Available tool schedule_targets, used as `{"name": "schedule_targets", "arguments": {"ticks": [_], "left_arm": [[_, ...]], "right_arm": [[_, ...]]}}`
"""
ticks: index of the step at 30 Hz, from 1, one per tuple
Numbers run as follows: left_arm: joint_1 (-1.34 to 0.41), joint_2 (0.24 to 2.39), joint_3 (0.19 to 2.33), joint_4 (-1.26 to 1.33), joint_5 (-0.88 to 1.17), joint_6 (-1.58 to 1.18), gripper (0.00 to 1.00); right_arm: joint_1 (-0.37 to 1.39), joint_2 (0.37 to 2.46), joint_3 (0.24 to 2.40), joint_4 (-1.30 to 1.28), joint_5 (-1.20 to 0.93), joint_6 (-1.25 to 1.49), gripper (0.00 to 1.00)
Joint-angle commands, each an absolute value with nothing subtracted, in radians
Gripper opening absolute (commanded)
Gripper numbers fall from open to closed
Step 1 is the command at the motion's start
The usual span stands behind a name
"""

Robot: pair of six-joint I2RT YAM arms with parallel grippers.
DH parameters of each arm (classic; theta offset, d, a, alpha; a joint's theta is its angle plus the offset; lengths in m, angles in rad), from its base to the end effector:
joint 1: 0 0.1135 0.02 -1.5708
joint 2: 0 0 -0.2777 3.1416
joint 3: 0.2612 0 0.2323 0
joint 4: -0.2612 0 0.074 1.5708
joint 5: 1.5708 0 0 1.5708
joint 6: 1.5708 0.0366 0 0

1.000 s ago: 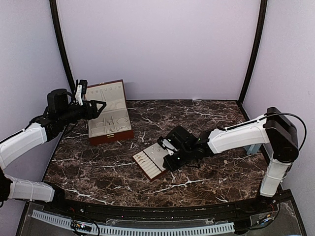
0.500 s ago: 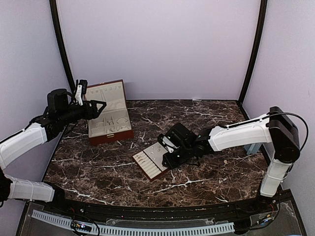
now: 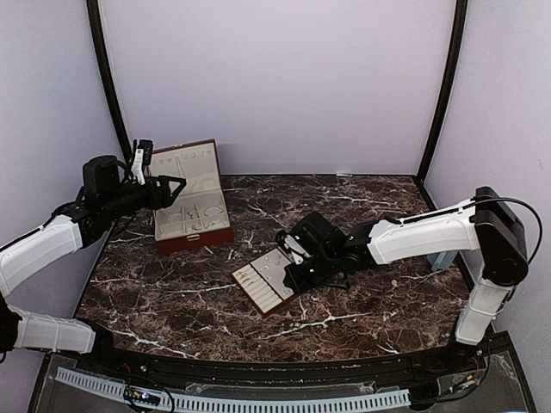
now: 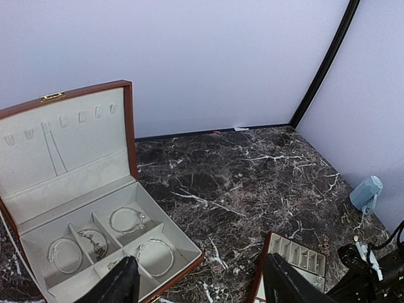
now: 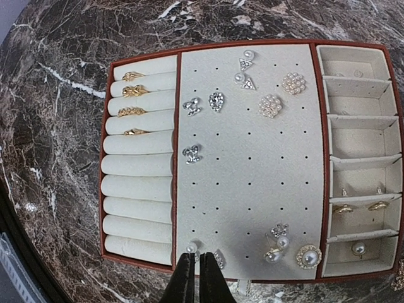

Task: Organize the mixed jewelry
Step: Insert the earring into the earring holder, then adjust the earring on the earring holder.

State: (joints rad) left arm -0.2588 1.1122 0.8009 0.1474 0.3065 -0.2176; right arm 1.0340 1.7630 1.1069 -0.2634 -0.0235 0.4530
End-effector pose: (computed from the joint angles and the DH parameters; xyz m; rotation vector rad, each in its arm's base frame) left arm 0.2258 -0.0712 0.3331 0.2655 1.7466 -0.6135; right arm 0.1806 0.3051 0.2088 -0.7573 2.4969 0.6189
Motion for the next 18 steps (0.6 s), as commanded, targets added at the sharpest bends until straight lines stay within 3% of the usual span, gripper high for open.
{"name": "schedule_targets", "arguments": {"ticks": [1, 18], "left_arm": [[-0.253, 1.100, 0.782, 0.150, 0.319, -0.222, 0.70], [-0.253, 1.101, 0.782, 0.151, 0.320, -0.222, 0.70]], "right_arm": [[1.037, 1.789, 1.090, -0.219, -0.041, 0.462, 0.05], [1.037, 1.826, 1.062, -0.202, -0.028, 0.480, 0.03]]}}
